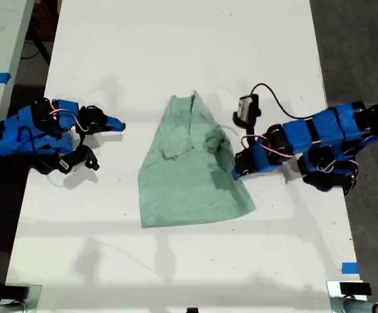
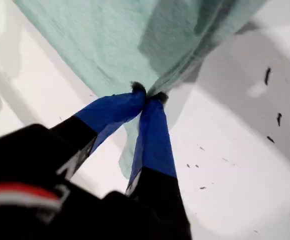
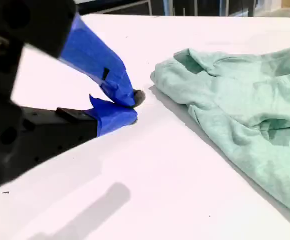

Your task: Fold t shirt

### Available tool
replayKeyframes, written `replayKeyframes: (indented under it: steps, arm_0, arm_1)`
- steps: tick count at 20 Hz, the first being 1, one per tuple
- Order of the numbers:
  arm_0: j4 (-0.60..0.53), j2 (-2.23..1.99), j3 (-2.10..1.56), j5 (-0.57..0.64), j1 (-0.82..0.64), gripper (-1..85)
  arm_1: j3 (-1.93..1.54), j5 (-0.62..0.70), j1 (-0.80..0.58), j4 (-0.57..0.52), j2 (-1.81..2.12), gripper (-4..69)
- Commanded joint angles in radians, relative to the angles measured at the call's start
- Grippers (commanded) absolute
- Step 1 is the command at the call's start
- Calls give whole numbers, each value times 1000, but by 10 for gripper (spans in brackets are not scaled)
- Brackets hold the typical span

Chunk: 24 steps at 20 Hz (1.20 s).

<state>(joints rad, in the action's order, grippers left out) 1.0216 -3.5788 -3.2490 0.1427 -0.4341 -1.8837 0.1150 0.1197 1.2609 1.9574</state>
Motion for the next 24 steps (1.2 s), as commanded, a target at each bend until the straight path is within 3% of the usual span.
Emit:
replayKeyframes:
  steps: [1,6,11,13,18,24]
  arm_0:
    - [-6,-8,-40,0,-9,-3]
    - [-6,-8,-40,0,-9,-3]
    - [-6,-8,-40,2,-9,-3]
    - [-6,-8,-40,2,-9,-3]
    - [-6,-8,-40,2,-9,-3]
    - [-6,-8,-40,2,-9,-3]
  arm_1:
    - [296,69,14,26,-164,11]
    - [795,184,11,83,-601,11]
    - [877,181,15,57,-770,11]
    - [881,176,17,69,-758,17]
    - [871,178,23,149,-626,110]
    - [653,95,8,279,-321,121]
